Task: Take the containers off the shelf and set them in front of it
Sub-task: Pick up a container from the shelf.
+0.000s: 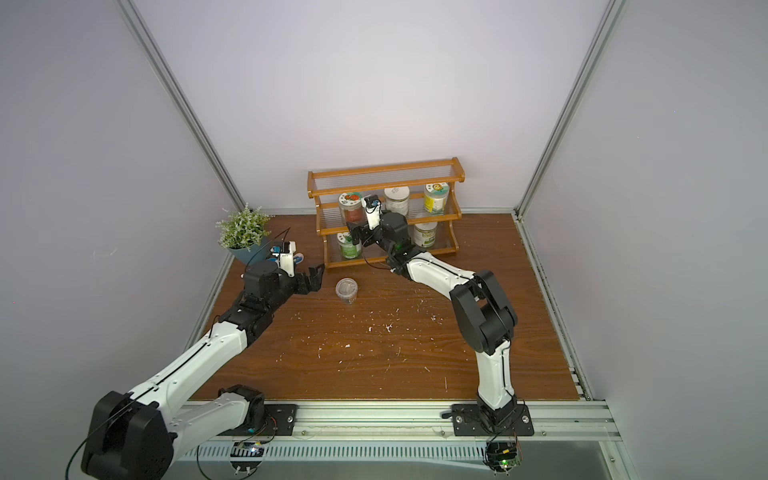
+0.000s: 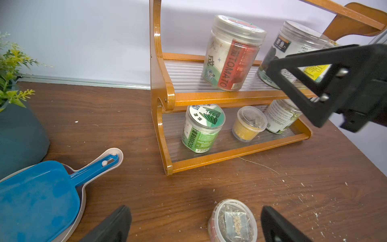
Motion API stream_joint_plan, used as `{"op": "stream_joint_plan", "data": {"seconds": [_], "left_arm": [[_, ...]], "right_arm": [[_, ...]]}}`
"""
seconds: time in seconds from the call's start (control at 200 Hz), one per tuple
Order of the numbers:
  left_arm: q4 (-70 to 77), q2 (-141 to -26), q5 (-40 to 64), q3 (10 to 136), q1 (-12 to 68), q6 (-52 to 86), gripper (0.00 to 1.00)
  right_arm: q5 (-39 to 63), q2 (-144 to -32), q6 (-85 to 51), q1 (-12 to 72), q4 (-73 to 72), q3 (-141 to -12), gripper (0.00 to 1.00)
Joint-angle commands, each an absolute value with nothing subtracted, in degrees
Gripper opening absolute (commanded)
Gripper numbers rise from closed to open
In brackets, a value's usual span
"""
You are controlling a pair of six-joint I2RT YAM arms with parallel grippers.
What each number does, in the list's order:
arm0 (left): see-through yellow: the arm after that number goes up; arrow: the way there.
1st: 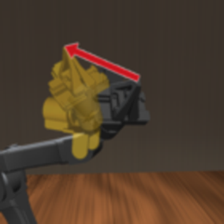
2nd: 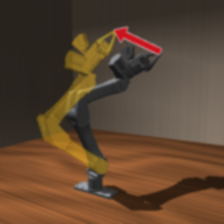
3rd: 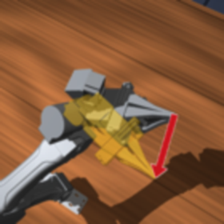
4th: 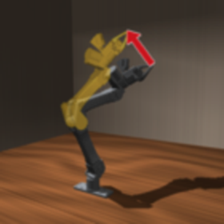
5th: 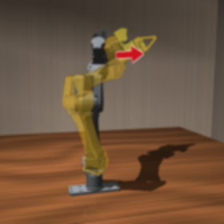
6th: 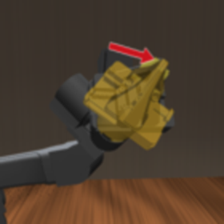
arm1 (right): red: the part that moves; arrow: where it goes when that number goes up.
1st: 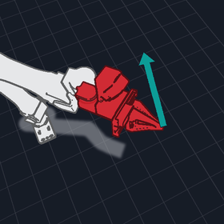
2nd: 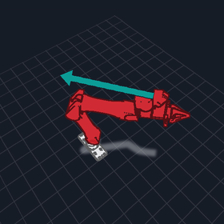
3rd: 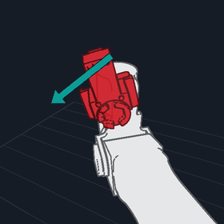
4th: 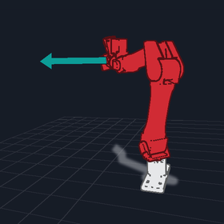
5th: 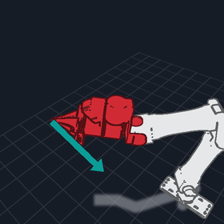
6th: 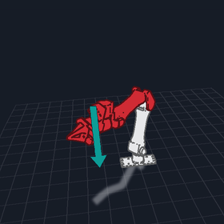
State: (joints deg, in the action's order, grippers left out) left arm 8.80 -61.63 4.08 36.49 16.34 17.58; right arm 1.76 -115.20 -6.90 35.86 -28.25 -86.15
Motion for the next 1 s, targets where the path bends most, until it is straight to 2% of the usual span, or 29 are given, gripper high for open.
{"op": "stream_joint_plan", "data": {"seconds": [0.0,0.45,0.996], "left_arm": [[10.1,-61.8,5.4,37.7,15.6,17.5,0.99],[9.9,-62.8,6.1,38.0,15.6,17.2,1.00],[10.1,-63.6,7.5,38.5,15.6,17.0,1.00]], "right_arm": [[3.1,-117.1,-7.0,35.5,-27.2,-92.3,0.99],[2.7,-128.5,-5.2,34.8,-21.4,-108.3,0.99],[0.9,-134.9,-7.6,34.0,-21.5,-118.3,0.99]]}}
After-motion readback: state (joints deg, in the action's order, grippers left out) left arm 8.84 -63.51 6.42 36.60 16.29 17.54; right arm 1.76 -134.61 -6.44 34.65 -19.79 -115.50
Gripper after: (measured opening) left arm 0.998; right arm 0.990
